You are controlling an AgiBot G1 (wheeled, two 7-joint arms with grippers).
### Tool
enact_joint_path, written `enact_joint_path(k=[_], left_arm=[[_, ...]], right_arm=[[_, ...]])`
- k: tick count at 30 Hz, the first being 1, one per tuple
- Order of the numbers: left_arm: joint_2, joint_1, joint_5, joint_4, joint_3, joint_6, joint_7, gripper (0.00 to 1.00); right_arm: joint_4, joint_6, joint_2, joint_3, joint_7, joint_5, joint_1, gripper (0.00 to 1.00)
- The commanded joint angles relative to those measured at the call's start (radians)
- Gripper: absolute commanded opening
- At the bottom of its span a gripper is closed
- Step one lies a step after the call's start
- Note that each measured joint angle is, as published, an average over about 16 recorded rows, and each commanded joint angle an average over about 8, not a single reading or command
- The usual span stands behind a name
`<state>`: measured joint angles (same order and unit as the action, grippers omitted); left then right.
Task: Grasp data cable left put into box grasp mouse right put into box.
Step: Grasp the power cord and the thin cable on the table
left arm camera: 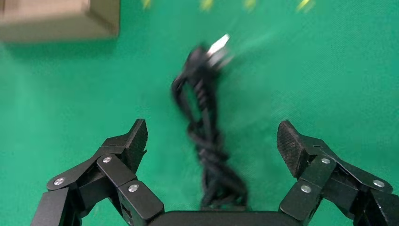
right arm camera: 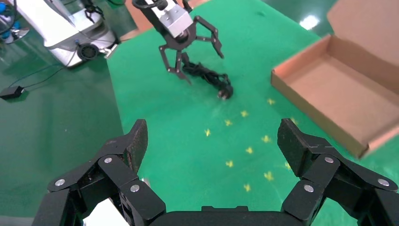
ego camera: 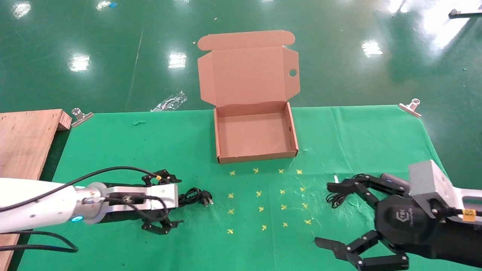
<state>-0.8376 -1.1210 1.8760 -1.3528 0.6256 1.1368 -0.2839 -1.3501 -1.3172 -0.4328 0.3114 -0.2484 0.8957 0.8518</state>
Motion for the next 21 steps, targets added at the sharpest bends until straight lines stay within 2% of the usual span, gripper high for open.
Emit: enact_joint_path(k=[1, 7, 11, 16, 21], left_arm=[[-0.024, -0.003, 0.072, 0.000, 0.019, -0.020, -0.042, 1.00], [-0.066, 0.006, 0.170, 0.000, 0.039, -0.044, -0.127, 1.00], [-0.078, 0.004, 0.197, -0.001, 0.045, -0.043, -0.154, 1.00], [-0.082, 0.001, 0.205, -0.001, 0.047, -0.039, -0.162, 1.00], [-0.082, 0.001, 0.206, -0.002, 0.047, -0.038, -0.164, 1.00]], right_arm=[[-0.002, 0.009, 0.013, -0.006, 0.002, -0.010, -0.023, 1.00], [-0.007, 0.019, 0.052, -0.008, 0.014, 0.009, -0.064, 1.00], [-0.009, 0.015, 0.058, 0.025, 0.007, 0.116, -0.030, 1.00], [0.000, 0.018, -0.004, 0.103, -0.004, 0.362, 0.092, 1.00], [0.024, 0.024, -0.125, 0.218, 0.000, 0.716, 0.248, 1.00]])
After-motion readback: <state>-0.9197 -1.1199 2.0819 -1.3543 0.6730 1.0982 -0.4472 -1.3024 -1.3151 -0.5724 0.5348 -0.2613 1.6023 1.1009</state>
